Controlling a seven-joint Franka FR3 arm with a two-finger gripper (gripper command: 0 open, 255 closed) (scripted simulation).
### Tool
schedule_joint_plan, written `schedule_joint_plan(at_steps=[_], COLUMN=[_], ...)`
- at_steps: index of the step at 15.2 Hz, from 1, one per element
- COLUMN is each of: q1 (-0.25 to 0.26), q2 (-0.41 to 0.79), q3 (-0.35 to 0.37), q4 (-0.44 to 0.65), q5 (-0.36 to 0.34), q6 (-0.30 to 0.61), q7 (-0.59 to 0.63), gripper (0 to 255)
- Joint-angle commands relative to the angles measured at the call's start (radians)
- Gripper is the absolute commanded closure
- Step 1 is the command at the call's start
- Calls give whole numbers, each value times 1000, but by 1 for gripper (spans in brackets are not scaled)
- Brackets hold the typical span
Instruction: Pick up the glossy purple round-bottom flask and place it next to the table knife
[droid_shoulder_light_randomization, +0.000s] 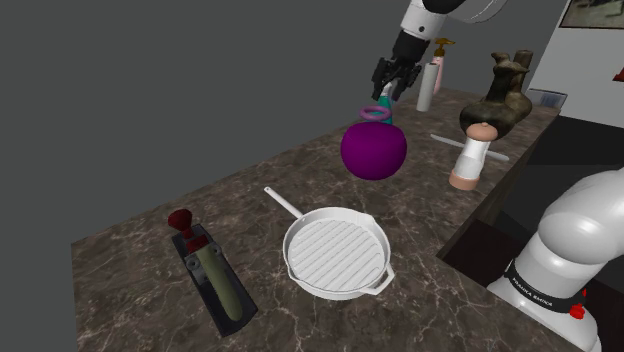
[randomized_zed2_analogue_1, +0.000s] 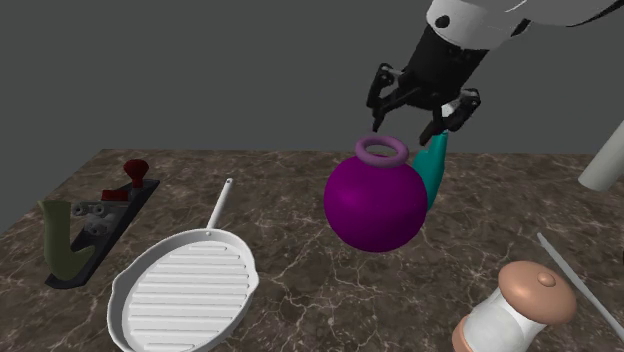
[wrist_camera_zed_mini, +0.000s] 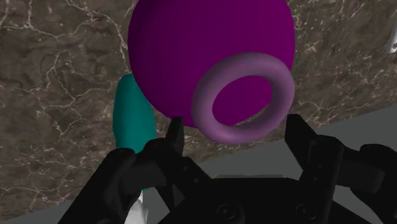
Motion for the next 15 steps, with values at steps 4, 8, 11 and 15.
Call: schedule_joint_plan(at_steps=[4,8,11,15], q1=[-20,-16,-15,-15], q2=[362,359,358,359], q3=[113,111,112,112], q4=[387,330,289,281], q5=[-193,-192,-191,-191], q6=[-275,-221,-181,-173], q7=[240,240,239,239], gripper=[0,0,0,0])
